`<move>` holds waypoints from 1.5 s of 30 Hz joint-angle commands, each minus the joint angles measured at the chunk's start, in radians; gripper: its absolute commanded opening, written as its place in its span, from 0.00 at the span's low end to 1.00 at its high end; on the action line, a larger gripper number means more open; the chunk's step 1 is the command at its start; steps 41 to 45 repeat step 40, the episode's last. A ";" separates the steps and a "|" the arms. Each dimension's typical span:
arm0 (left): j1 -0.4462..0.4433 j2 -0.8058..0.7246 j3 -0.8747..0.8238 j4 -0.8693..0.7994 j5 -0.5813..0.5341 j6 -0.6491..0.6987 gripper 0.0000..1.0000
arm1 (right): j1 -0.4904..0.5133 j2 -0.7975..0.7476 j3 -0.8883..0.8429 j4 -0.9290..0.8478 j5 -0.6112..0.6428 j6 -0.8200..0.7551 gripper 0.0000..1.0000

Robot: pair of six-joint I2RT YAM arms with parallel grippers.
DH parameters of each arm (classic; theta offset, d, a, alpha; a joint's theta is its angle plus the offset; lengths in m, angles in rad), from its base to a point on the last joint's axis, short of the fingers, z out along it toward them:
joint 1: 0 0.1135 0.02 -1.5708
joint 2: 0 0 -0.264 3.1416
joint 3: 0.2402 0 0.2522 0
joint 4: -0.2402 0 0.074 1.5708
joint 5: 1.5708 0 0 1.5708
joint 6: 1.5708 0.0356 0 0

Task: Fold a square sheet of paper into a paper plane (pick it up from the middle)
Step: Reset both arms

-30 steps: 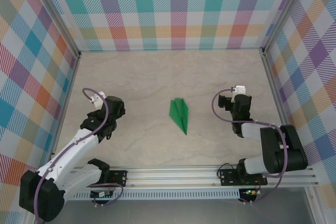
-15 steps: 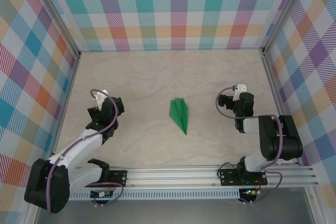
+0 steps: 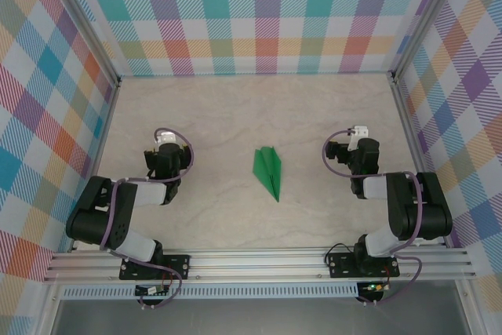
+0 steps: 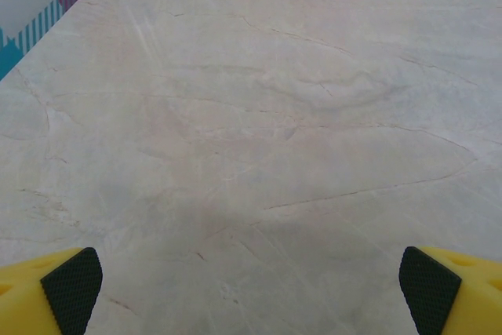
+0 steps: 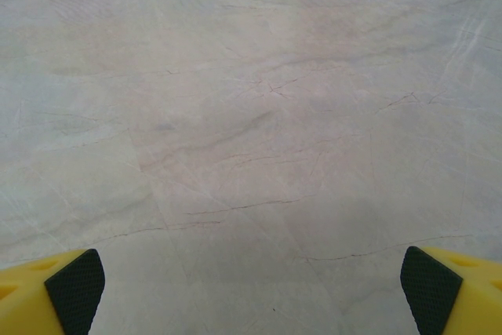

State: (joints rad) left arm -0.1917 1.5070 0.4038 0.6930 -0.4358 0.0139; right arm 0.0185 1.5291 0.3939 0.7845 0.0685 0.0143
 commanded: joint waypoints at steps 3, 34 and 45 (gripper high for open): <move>0.067 0.058 -0.010 0.168 0.160 0.006 1.00 | 0.000 -0.004 0.021 0.017 -0.026 0.005 1.00; 0.104 0.058 -0.006 0.157 0.205 -0.020 1.00 | 0.000 -0.004 0.022 0.017 -0.029 0.005 1.00; 0.104 0.058 -0.006 0.158 0.204 -0.020 1.00 | 0.000 -0.004 0.021 0.016 -0.029 0.004 1.00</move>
